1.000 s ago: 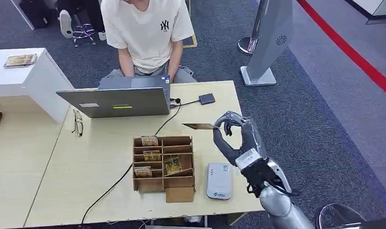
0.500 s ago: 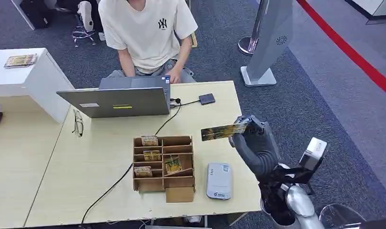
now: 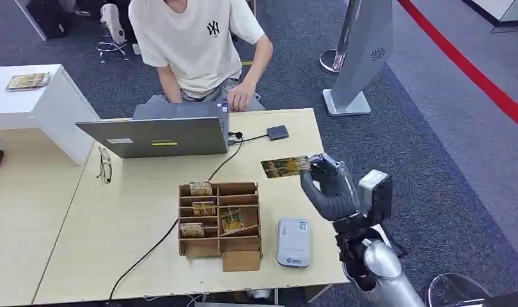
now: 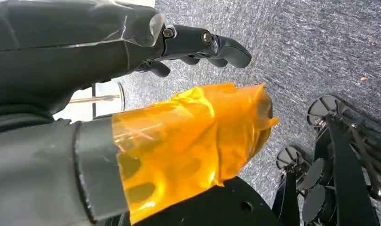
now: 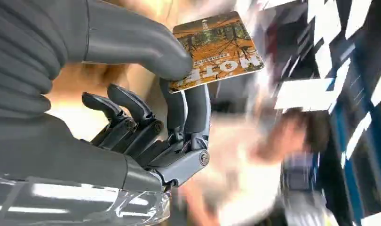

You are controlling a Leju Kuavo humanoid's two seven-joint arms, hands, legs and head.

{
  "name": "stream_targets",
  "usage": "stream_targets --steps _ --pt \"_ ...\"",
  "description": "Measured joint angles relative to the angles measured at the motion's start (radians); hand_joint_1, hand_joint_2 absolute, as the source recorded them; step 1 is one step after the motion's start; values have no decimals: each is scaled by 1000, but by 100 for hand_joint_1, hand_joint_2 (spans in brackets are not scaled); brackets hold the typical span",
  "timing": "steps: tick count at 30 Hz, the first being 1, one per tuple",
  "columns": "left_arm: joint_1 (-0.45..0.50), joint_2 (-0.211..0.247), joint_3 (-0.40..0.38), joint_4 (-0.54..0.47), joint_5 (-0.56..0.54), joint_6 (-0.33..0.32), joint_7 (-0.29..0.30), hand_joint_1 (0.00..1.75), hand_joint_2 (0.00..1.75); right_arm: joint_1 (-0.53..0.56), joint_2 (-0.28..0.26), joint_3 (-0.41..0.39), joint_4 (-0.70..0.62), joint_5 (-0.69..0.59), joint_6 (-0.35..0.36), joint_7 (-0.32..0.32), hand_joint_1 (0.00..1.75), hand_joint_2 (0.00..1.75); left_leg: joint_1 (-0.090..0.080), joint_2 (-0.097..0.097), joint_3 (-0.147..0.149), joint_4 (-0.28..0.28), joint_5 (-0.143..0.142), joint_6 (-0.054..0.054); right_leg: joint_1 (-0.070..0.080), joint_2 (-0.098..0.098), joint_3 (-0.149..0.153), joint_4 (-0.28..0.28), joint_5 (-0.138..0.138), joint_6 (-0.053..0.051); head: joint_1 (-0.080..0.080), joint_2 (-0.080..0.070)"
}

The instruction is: Pass the card to the sensor for recognition and then transmit it.

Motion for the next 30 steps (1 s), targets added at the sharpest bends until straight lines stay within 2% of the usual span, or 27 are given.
stream_targets --steps 2,5,15,21,26,30 --pt "1 -4 0 -2 1 -13 10 0 0 -39 0 28 19 174 -94 14 175 175 0 0 0 0 0 0 0 0 0 0 0 0 0 0" --pt "1 -17 0 -24 -10 -40 31 0 0 -100 6 80 59 488 -230 68 175 175 0 0 0 0 0 0 0 0 0 0 0 0 0 0" --pt "2 -18 -2 -53 -61 -70 49 0 0 -304 61 178 247 1028 -368 213 175 175 0 0 0 0 1 0 0 0 0 1 0 0 0 0" --pt "1 7 -14 -48 -100 -69 47 0 0 -443 87 202 429 1224 -391 271 175 175 0 0 0 0 1 -1 0 0 0 1 1 -1 0 0" --pt "0 35 -30 -24 -122 -67 40 0 0 -570 101 214 649 1318 -414 298 175 175 0 -1 0 0 2 0 0 0 0 1 1 0 0 0" --pt "1 51 -42 -9 -126 -67 40 0 0 -639 106 215 798 1333 -441 295 175 175 0 -1 0 0 2 0 0 -1 0 1 1 0 0 0"
